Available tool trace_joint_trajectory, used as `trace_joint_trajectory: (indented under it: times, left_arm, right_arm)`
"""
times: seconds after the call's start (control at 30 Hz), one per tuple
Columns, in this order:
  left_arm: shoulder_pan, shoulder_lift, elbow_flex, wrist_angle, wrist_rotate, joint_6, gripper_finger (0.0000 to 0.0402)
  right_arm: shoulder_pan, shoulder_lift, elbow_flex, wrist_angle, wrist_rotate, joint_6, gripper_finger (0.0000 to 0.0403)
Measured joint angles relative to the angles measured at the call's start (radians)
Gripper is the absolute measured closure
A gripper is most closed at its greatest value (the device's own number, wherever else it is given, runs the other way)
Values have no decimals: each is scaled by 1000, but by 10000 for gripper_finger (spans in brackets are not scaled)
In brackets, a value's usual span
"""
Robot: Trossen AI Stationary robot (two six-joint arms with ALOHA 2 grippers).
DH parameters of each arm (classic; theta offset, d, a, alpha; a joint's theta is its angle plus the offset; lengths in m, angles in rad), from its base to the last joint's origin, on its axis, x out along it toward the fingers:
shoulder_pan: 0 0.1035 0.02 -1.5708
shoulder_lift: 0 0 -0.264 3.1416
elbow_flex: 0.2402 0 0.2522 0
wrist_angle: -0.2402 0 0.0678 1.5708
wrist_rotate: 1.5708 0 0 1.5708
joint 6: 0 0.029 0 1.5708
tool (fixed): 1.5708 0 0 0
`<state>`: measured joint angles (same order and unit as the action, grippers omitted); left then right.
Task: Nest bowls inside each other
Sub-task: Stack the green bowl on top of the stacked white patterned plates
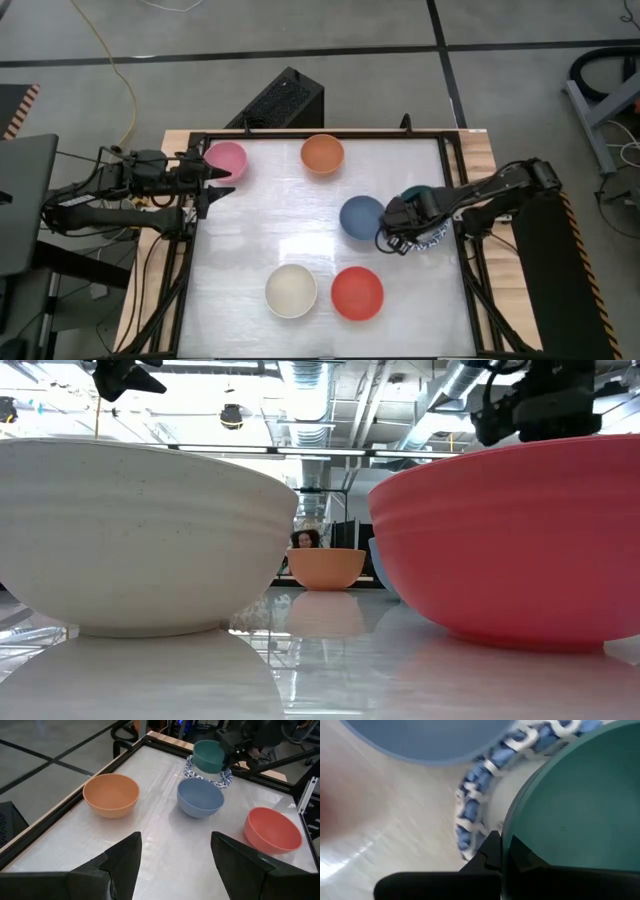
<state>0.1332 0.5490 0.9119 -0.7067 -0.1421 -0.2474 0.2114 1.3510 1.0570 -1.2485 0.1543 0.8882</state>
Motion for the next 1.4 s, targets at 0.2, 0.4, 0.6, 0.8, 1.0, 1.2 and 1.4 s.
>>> trace_joint_trajectory:
  times: [0.2, 0.4, 0.6, 0.8, 1.0, 1.2, 1.4]
  left_arm:
    - [0, 0, 0, 0, 0, 0, 174]
    - [0, 0, 0, -6, 0, 0, 174]
    - [0, 0, 0, -16, 0, 0, 174]
    - [0, 0, 0, -22, 0, 0, 174]
    - [0, 0, 0, -22, 2, 0, 174]
    - [0, 0, 0, -22, 6, 0, 174]
    - [0, 0, 0, -23, 31, 0, 174]
  right_arm:
    - [-12, 0, 0, 57, -8, -39, 393]
    - [-11, 0, 1, 51, -26, -34, 392]
    - [-11, 0, 1, 59, -25, -31, 391]
    - [-8, 0, 1, 60, -25, -28, 390]
    - [-2, 2, 1, 59, -25, -22, 390]
    - [-3, 4, 1, 45, -15, -30, 390]
    - [-3, -48, -95, 119, -20, 7, 390]
